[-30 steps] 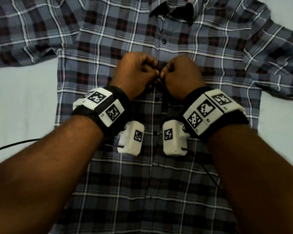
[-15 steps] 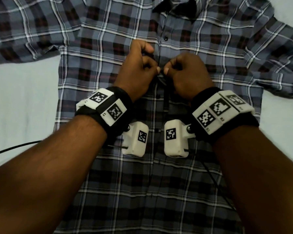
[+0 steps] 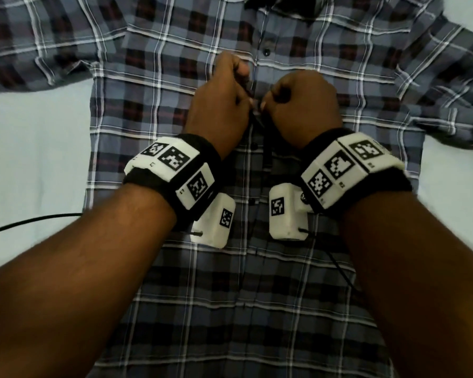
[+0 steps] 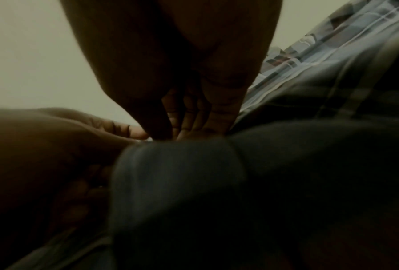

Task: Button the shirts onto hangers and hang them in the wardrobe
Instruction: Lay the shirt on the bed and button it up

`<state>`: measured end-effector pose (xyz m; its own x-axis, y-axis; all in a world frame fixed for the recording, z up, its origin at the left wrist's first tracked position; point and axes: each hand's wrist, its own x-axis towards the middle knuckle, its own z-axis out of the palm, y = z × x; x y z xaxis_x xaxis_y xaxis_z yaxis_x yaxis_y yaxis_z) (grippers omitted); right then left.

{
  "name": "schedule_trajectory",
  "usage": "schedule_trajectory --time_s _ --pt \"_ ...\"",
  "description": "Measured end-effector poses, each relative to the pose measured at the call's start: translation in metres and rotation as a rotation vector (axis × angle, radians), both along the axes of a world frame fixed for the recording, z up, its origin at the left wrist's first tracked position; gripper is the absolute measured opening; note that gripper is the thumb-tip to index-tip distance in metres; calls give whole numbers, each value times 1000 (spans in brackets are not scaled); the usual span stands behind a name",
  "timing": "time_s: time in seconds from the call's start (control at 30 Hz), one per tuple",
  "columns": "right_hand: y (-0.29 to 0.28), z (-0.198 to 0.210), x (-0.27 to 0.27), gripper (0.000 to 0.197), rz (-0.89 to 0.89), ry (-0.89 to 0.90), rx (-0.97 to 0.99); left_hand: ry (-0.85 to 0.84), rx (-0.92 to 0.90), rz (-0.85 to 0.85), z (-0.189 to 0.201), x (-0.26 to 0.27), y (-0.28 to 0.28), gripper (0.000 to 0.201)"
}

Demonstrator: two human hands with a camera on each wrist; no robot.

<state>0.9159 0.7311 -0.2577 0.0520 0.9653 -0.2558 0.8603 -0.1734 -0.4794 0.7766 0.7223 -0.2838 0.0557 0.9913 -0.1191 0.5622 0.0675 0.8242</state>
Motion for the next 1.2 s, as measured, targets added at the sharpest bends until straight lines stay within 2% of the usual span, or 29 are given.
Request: schedule_trajectory --time_s 0.07,0.13,0.23,0.3,0.37,0.47,0.6,0.77,0.83,0.93,1.07,1.2 --pt "-11 7 8 18 -48 19 31 28 -10 74 7 -3 -12 15" --pt "-31 13 10 23 -99 50 27 113 -11 52 10 -5 -30 5" --pt "-64 12 2 30 -67 18 -22 218 12 -80 7 -3 -58 16" --pt "-75 6 -1 18 -41 -24 -9 276 58 -129 4 0 -68 20" --pt "-77 4 1 12 -101 -44 0 312 67 -134 1 2 -67 17" --pt "-75 3 6 11 -163 18 -41 313 40 -119 -2 1 -60 8" --pt "-73 5 9 7 -202 71 -101 285 41 -95 4 0 -58 7" --pt "-79 5 -7 21 -208 80 -45 308 -4 -78 8 -3 -61 7" --pt "-81 2 -14 21 -237 143 -37 277 -48 -86 8 -4 -60 6" --pt "-82 -2 -18 10 -301 279 -69 177 -110 -94 6 -6 -58 4" --pt "-84 -8 -19 7 -268 271 -39 -12 -147 -67 2 -15 -55 8" --pt "-86 -14 -17 6 -259 275 -14 -55 -181 -35 -2 -15 -54 11"
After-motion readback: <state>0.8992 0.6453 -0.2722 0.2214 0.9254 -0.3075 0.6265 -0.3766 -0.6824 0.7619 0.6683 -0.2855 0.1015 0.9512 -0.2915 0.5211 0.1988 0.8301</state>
